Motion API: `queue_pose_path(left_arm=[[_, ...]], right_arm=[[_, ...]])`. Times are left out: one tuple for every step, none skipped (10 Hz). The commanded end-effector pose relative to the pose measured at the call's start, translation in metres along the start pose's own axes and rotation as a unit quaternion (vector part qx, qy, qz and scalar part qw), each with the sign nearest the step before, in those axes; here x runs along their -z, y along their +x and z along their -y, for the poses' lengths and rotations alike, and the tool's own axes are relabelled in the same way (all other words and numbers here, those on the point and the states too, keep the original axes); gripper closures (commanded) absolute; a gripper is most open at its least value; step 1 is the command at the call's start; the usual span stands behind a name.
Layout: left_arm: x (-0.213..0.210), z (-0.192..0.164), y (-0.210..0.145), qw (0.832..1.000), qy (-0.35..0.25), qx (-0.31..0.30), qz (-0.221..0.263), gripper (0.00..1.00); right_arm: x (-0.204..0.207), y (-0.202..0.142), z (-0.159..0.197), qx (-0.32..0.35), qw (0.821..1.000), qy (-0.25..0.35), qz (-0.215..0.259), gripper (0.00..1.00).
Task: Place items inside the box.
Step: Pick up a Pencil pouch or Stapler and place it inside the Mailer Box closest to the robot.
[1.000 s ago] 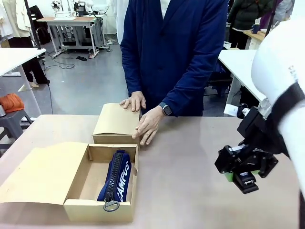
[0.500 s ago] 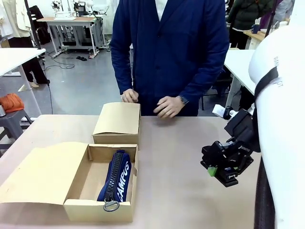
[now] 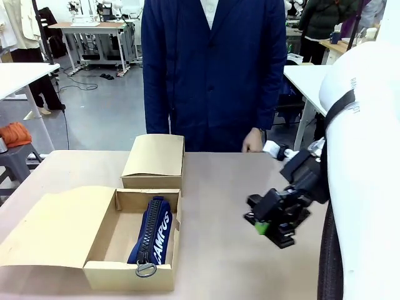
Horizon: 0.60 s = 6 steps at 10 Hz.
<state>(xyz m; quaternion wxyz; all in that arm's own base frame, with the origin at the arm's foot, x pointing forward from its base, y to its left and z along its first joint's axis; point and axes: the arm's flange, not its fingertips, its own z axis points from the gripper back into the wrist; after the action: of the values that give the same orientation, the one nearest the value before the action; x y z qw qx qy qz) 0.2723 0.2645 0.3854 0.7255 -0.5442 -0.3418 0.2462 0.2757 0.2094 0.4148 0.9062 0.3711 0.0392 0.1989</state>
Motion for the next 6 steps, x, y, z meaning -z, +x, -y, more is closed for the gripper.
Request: queue_pose_path(left_arm=[[-0.003, 0.000, -0.004, 1.000, -0.005, 0.009, -0.004, 0.00], [-0.003, 0.000, -0.004, 1.000, -0.005, 0.009, -0.004, 0.00], [-0.003, 0.000, -0.004, 1.000, -0.005, 0.009, -0.004, 0.00], [-0.003, 0.000, -0.004, 1.000, -0.005, 0.009, -0.004, 0.00], [-0.003, 0.000, -0.004, 1.000, -0.005, 0.009, -0.004, 0.00], [-0.003, 0.000, -0.004, 1.000, -0.005, 0.009, -0.004, 0.00]], right_arm=[[0.047, 0.014, -0.016, -0.070, 0.993, 0.091, -0.029, 0.79], [0.069, 0.044, -0.036, -0.090, 0.986, 0.132, -0.051, 0.79], [0.092, 0.064, -0.054, -0.099, 0.984, 0.135, -0.067, 0.79], [0.115, 0.077, -0.072, -0.111, 0.983, 0.130, -0.071, 0.79], [0.134, 0.085, -0.088, -0.125, 0.984, 0.119, -0.048, 0.79], [0.138, 0.088, -0.097, -0.124, 0.987, 0.098, 0.016, 0.79]])
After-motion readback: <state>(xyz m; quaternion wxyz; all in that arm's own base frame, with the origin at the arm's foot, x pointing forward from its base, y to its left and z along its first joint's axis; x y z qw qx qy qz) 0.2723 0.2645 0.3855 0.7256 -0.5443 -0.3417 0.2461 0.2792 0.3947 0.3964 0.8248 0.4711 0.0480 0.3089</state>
